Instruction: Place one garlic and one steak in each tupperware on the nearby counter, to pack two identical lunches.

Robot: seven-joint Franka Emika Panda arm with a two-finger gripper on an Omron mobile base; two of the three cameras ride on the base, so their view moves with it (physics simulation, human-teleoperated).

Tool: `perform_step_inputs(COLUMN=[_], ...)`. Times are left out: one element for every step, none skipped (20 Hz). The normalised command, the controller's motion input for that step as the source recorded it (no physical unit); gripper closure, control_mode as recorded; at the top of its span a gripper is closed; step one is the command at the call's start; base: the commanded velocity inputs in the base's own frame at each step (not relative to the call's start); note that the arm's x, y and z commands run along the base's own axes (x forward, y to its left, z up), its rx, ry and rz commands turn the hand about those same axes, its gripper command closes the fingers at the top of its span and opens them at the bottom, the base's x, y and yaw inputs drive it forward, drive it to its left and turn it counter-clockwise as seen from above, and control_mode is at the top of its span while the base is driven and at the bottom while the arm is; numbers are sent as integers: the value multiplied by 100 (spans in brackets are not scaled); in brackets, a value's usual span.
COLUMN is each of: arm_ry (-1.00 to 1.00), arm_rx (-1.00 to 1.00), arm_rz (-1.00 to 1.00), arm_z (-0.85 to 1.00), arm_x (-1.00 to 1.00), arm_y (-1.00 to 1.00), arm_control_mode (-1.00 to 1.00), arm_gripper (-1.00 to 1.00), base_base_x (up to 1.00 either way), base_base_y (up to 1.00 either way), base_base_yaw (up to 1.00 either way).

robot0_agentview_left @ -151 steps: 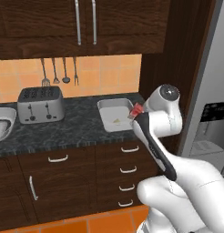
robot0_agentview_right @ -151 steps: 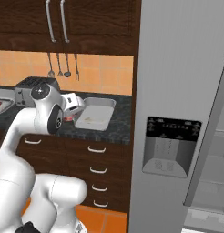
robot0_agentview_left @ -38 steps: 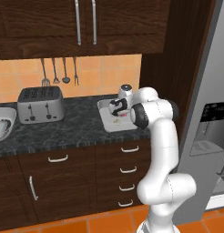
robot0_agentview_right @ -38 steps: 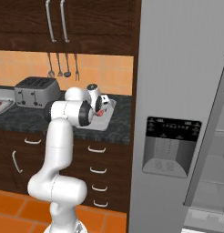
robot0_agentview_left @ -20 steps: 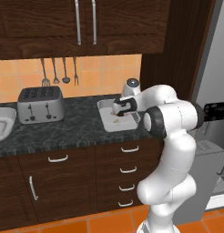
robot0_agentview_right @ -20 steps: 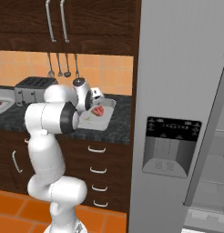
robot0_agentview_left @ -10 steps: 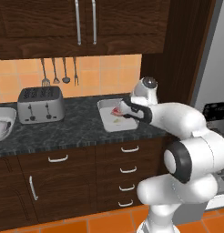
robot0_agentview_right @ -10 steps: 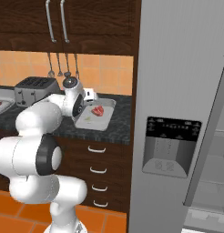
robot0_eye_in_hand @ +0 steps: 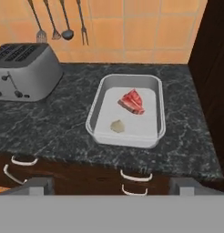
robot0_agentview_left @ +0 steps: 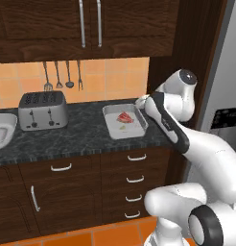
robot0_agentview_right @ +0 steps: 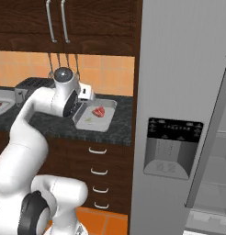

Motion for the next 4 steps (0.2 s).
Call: perform_step_inputs(arm_ry=[5, 3, 1, 0], arm_rx=[0, -13, -17, -24], arm_rz=[0, 0, 0, 0], arm_z=[99, 71, 62, 51], arm_x=[-100, -100, -100, -100], arm_y=[-1, 0, 0, 0], arm_control_mode=[-100, -100, -100, -100], arm_gripper=[-100, -100, -100, -100], base_base_x=[0, 0, 0, 0], base_base_y=[0, 0, 0, 0], base_base_yaw=[0, 0, 0, 0])
